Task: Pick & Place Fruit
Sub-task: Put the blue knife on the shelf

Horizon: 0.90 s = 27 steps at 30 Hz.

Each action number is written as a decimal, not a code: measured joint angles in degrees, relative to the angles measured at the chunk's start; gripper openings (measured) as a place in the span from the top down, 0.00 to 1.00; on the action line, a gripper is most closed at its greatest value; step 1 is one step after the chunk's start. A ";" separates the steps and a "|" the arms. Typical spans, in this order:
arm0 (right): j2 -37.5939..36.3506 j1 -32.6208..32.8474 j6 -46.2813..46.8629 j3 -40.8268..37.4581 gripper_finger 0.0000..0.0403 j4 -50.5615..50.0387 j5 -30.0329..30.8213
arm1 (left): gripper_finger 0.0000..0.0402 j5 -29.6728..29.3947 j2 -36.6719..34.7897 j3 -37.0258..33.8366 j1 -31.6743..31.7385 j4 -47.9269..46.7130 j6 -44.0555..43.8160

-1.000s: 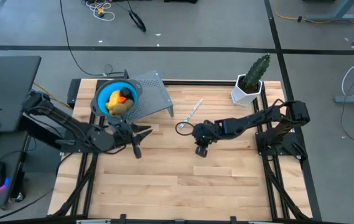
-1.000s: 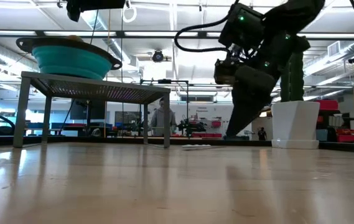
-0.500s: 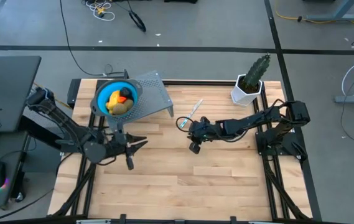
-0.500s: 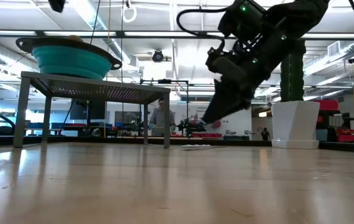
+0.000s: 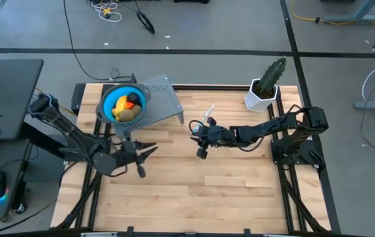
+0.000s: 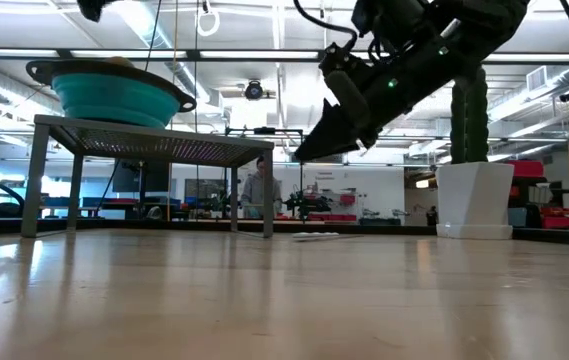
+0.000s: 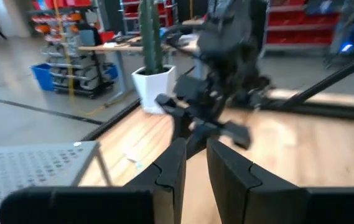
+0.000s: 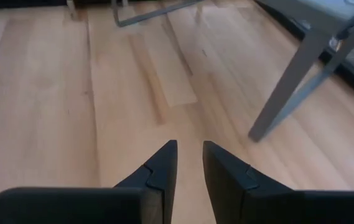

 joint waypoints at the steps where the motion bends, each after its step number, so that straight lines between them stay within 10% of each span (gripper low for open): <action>1: 0.00 -0.04 -1.04 0.00 0.79 0.50 0.11 | 0.82 0.26 0.78 0.00 0.90 0.06 0.74; 10: 0.00 -2.04 -0.95 -1.31 0.79 -0.87 0.90 | 0.82 2.28 8.10 0.00 12.52 3.21 4.58; 27: 0.04 -3.78 -3.63 -4.66 0.79 0.40 2.29 | 0.82 27.83 15.55 0.00 20.00 15.94 18.43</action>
